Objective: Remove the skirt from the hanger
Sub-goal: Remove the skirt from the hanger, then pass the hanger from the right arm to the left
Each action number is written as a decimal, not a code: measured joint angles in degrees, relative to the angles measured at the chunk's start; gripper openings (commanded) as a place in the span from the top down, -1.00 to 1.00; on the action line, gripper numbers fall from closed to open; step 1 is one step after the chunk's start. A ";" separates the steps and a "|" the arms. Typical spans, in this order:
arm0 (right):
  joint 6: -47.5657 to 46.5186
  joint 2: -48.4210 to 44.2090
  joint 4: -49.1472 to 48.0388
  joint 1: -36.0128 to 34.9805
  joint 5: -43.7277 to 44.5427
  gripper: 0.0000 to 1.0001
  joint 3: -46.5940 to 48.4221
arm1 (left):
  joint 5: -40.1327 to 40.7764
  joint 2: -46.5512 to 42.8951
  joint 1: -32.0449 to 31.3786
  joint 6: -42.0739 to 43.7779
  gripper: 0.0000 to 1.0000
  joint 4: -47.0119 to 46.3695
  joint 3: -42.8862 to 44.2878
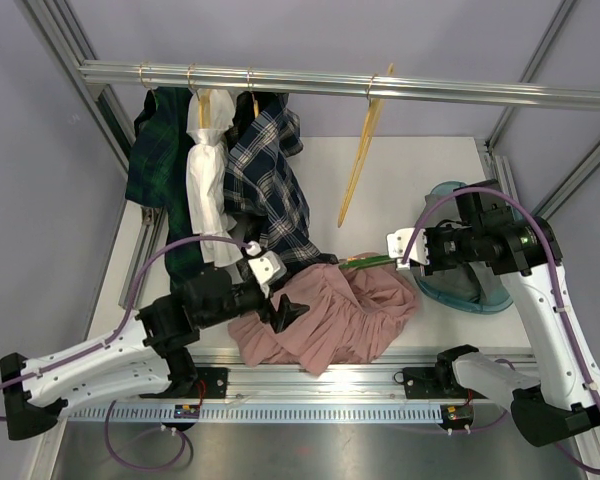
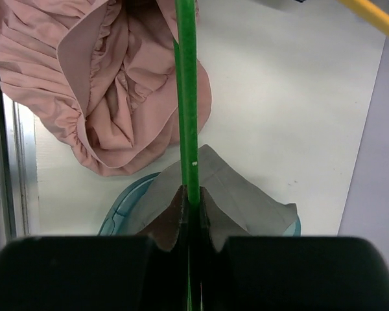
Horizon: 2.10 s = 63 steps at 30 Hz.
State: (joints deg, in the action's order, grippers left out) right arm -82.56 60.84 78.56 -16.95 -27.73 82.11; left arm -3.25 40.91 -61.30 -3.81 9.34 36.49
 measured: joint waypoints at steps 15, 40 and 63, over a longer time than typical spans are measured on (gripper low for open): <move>5.25 -0.04 0.46 0.02 -3.17 1.00 -0.20 | 28.85 26.05 -7.45 -28.11 0.89 11.96 13.38; 8.59 -7.50 1.01 0.00 -4.59 1.00 5.46 | 33.53 2.45 -4.55 -44.06 1.00 34.23 -0.55; 9.77 -8.17 0.57 0.00 -12.79 1.00 0.28 | 13.05 -25.18 -2.71 -1.20 -0.96 20.48 -0.15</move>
State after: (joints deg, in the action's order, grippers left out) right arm -72.79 52.66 79.13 -16.95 -40.51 82.39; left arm 9.80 15.73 -64.01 -5.02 29.82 36.34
